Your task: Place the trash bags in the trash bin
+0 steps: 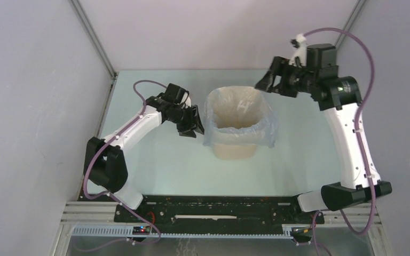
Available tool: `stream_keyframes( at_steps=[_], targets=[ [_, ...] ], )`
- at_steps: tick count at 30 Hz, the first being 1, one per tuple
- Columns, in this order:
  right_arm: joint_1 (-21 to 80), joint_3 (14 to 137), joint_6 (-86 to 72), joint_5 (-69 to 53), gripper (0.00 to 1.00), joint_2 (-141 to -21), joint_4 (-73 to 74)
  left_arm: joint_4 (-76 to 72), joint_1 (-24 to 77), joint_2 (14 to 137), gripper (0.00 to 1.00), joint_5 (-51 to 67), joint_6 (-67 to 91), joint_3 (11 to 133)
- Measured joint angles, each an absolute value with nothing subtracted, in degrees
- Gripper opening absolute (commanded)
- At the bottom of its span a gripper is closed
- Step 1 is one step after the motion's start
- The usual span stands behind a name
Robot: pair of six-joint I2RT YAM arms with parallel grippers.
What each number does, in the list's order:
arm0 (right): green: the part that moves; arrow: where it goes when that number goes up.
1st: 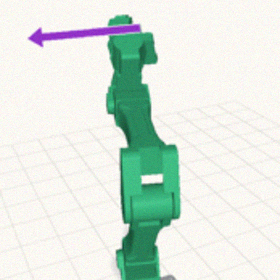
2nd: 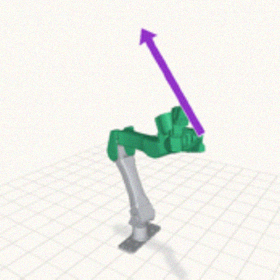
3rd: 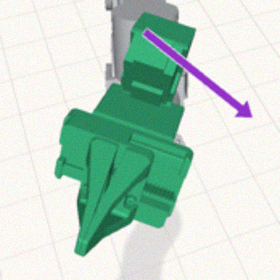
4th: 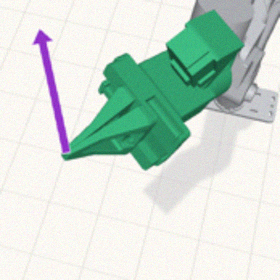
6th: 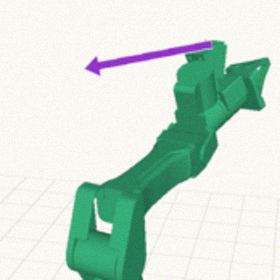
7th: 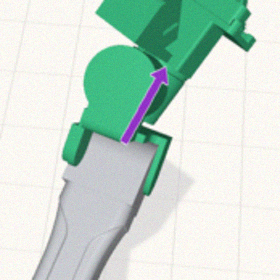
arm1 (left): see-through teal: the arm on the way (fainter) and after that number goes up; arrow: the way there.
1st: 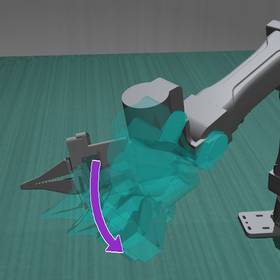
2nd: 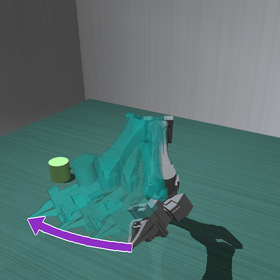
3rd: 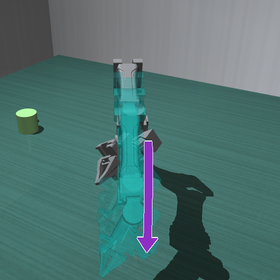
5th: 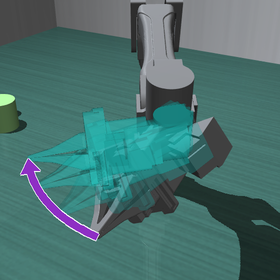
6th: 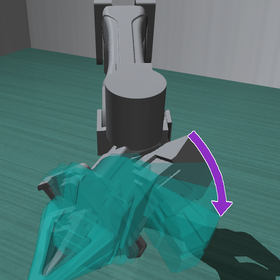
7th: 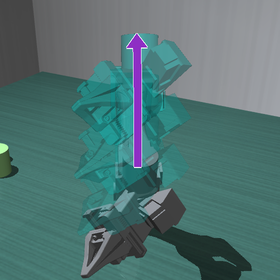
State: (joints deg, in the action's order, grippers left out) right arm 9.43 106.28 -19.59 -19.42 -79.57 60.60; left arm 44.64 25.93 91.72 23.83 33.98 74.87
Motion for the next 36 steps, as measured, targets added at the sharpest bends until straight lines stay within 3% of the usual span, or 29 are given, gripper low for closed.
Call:
stream_keyframes(
  at_steps=[6,12,15,27,31,36],
  targets=[
    [21.21,104.38,-19.77,-19.2,0.78,-83.81,58.0,44.6,26.15,91.61,0.41,23.57,33.5,74.81],
    [24.23,75.83,-19.11,-17.93,0.79,-74.17,45.71,44.27,26.35,93.84,0.36,22.31,32.27,74.81],
    [24.45,67.79,-19.16,-16.93,0.78,-69.38,42.61,44.31,26.35,94.76,0.36,21.76,31.64,74.83],
    [25.5,79.35,-19.53,-10.79,0.75,-74.74,37.5,45.65,26.35,93.58,0.47,20.91,30.89,75.02],
    [25.85,84.27,-19.33,-8.03,0.69,-80.55,38.63,46.06,26.35,90.61,0.52,20.14,30.48,75.0],
    [28.29,89.14,-18.48,-3.2,0.69,-90.48,39.86,46.57,26.35,86.76,0.6,19.0,29.95,74.61]
  ],
)
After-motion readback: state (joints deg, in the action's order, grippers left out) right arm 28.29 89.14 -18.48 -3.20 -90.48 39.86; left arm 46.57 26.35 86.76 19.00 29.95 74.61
